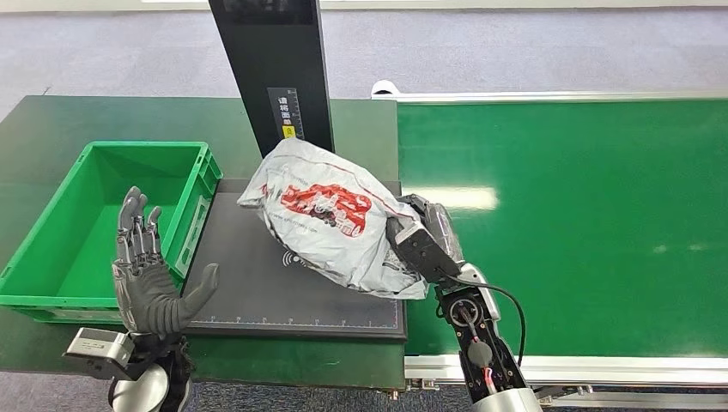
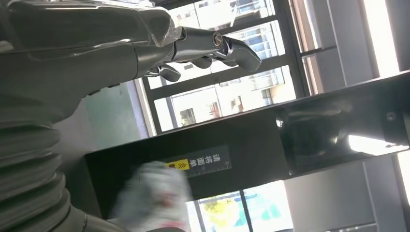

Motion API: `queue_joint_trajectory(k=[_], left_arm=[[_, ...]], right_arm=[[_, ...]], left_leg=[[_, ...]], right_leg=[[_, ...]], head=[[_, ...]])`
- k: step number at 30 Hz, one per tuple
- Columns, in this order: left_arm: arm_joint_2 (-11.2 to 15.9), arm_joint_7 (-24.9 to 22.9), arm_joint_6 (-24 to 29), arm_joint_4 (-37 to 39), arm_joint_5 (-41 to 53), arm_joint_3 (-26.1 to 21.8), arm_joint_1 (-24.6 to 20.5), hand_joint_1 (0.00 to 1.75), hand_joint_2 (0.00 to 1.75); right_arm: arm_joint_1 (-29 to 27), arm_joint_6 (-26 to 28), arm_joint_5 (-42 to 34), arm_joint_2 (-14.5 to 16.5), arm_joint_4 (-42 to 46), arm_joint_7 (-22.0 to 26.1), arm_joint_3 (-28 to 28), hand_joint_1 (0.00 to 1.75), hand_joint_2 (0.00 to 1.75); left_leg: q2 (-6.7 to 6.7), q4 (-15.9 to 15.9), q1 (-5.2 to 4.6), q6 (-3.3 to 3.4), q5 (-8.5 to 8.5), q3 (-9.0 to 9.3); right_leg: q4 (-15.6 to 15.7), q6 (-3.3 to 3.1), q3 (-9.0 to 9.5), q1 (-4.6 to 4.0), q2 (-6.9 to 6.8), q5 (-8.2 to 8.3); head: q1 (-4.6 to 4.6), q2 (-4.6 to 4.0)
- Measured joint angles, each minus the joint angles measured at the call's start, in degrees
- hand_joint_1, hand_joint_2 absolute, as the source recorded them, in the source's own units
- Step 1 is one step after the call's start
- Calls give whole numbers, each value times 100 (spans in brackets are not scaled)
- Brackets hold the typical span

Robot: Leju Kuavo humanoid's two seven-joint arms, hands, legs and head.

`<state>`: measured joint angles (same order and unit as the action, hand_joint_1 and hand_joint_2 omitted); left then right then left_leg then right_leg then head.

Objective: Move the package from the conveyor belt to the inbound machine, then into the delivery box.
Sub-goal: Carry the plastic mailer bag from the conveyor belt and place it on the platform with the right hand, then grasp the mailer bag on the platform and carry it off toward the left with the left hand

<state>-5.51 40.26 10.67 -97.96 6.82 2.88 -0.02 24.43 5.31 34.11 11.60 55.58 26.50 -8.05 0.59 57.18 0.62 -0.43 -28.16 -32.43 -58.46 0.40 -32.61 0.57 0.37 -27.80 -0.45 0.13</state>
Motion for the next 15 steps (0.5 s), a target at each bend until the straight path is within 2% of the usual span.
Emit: queue_joint_trajectory(k=[15], left_arm=[[-44,-9,-428,398,367,-148,-33,0,175]], right_arm=[[22,53,-17,-166,-617,-129,185,0,175]], left_leg=[[-1,1,-1,0,0,9]], right_leg=[[1,0,-5,1,1,0]], head=[[1,0]])
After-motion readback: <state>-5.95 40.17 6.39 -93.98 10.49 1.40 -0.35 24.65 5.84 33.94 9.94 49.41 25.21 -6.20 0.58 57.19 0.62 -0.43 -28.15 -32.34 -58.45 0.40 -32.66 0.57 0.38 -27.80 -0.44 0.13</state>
